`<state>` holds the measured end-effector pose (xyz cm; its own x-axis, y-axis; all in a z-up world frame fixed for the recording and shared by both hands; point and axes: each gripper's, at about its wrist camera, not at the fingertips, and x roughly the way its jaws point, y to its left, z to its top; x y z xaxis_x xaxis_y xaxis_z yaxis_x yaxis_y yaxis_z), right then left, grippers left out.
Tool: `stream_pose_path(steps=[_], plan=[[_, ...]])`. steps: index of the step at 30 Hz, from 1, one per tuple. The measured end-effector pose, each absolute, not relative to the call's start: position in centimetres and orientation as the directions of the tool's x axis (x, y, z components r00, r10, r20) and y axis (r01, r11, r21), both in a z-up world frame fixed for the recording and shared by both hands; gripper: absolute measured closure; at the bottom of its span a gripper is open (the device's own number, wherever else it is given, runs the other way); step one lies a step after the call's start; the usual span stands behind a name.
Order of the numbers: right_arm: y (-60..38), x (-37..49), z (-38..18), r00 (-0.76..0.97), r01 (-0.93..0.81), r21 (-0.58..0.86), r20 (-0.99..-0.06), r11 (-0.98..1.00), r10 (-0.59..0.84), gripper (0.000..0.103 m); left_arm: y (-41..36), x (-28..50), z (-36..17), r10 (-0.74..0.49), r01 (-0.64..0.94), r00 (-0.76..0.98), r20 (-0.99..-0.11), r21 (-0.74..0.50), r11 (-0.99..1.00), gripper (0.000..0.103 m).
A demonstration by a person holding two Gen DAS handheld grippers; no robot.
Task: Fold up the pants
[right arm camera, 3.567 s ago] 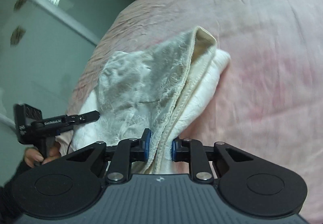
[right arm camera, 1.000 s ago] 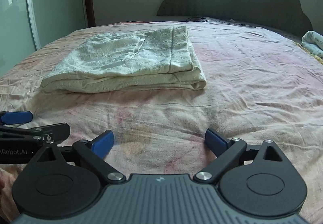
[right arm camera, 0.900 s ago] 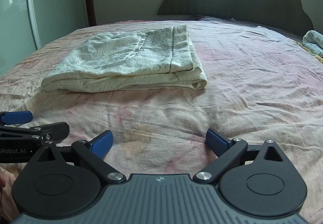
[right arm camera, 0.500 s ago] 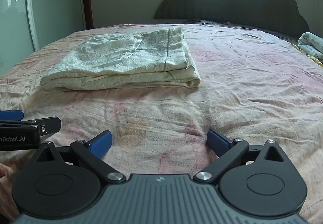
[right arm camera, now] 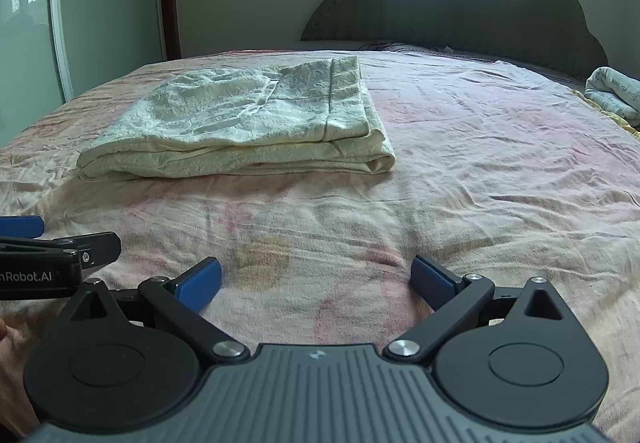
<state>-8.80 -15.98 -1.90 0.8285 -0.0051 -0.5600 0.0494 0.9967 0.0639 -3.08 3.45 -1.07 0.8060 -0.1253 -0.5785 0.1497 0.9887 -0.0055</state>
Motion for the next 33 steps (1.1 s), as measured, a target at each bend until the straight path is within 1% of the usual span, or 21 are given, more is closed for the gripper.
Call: stream_pose_path(steps=[33], plan=[[-16.07, -8.69, -1.91, 0.828, 0.052, 0.066, -0.560, 0.996, -0.006, 0.001, 3.49, -2.74, -0.85, -0.122, 0.154, 0.786, -0.606, 0.001, 0.988, 0.000]])
